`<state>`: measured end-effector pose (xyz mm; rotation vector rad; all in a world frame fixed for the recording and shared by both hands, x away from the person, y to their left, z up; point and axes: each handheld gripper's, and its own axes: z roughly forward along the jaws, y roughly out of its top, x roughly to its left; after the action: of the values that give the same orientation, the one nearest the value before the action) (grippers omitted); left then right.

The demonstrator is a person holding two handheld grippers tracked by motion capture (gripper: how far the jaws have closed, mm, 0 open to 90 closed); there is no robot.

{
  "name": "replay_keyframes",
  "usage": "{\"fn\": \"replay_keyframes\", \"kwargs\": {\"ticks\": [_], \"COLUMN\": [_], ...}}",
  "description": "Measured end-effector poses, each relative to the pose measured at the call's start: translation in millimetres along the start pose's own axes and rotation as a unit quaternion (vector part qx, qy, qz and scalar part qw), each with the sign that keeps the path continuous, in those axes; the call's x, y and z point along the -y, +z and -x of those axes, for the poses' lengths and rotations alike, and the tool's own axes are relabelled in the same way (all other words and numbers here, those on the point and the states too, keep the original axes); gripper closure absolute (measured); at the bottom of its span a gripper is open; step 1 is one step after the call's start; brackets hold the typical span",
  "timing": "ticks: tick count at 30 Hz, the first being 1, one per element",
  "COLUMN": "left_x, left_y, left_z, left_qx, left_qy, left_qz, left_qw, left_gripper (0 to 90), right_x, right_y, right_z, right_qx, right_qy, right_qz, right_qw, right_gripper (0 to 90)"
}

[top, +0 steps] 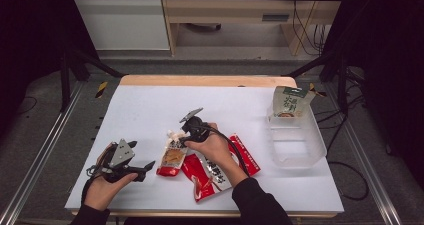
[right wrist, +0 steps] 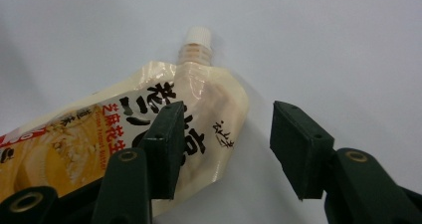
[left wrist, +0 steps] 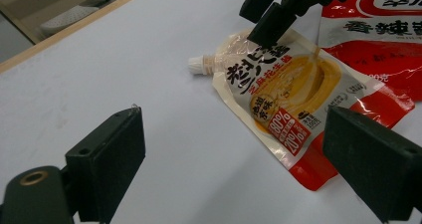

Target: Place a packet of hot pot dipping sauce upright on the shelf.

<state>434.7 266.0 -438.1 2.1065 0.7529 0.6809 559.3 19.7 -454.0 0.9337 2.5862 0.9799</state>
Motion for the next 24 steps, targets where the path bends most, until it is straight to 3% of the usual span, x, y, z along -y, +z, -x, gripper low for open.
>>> {"fn": "replay_keyframes", "kwargs": {"ticks": [7,11,17,24], "left_x": [-0.3,-0.6,-0.9,-1.1], "left_y": [0.1,0.0,-0.1,-0.6], "left_z": [0.3,0.5,0.7,-0.2], "left_qx": [0.0,0.001,0.002,0.001], "left_qy": [0.002,0.003,0.003,0.004], "left_qz": [0.0,0.0,0.0,-0.001], "left_qw": [1.0,1.0,1.0,1.0], "left_gripper": [10.0,10.1,10.3,10.5], "right_x": [1.7,2.4,1.4,-1.9], "right_y": [1.4,1.6,0.5,-2.9], "right_z": [1.7,-2.0,-7.5,-16.6], "right_qx": [-0.023,-0.029,-0.025,-0.014], "right_qy": [0.023,0.026,0.015,-0.016], "right_qz": [-0.015,-0.022,-0.02,-0.015], "right_qw": [0.9994,0.999,0.9994,0.9997], "right_gripper": [49.8,56.7,69.0,83.5]}}
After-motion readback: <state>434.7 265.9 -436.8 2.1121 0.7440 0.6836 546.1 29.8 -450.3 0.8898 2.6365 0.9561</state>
